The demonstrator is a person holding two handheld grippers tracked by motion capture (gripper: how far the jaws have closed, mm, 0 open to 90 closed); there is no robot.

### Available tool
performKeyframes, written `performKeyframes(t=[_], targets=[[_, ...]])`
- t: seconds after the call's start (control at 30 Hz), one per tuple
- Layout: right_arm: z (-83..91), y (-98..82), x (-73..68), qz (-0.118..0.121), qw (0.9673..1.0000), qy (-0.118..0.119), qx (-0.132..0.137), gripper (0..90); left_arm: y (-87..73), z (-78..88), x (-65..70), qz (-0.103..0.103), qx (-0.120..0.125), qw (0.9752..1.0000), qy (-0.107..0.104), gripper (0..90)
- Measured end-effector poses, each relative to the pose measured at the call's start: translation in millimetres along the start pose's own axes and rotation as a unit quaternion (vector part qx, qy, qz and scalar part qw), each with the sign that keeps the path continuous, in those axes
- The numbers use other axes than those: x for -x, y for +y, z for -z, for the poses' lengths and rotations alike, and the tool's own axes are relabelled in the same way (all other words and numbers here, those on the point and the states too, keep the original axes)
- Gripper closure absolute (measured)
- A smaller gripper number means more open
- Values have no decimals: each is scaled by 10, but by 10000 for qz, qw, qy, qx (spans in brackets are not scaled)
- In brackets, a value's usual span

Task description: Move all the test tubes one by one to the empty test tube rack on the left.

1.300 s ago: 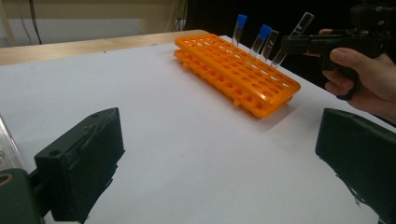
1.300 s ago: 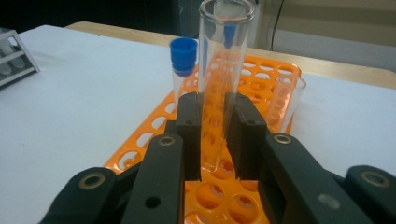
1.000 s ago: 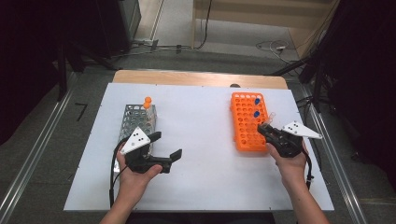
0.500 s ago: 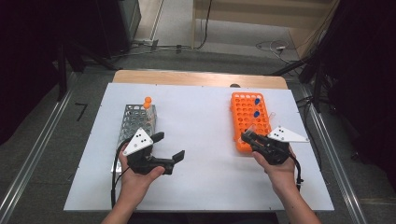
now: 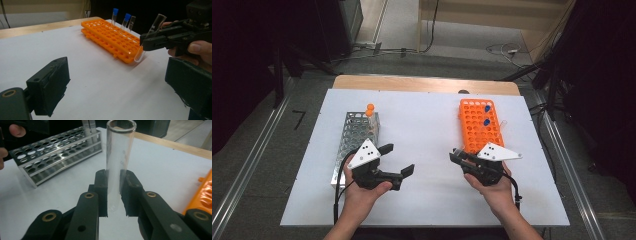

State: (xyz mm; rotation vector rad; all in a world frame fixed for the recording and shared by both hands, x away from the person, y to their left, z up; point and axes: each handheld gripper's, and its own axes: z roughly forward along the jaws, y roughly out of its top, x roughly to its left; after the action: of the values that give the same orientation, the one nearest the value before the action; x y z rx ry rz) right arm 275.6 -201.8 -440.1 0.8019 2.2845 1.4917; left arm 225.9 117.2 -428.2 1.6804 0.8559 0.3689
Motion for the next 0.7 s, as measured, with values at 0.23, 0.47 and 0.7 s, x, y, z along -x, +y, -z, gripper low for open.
performKeyframes(t=[0.23,0.47,0.7], targets=[[-81,5,-156,71,9996,263,-46,740,7,-33,69,-72,-5,9998,-168,108],[-151,19,-332,192,9985,500,-91,741,14,-31,114,-136,28,9994,-330,178],[-214,29,-467,258,9972,689,-156,741,22,-45,158,-191,38,9985,-505,251]])
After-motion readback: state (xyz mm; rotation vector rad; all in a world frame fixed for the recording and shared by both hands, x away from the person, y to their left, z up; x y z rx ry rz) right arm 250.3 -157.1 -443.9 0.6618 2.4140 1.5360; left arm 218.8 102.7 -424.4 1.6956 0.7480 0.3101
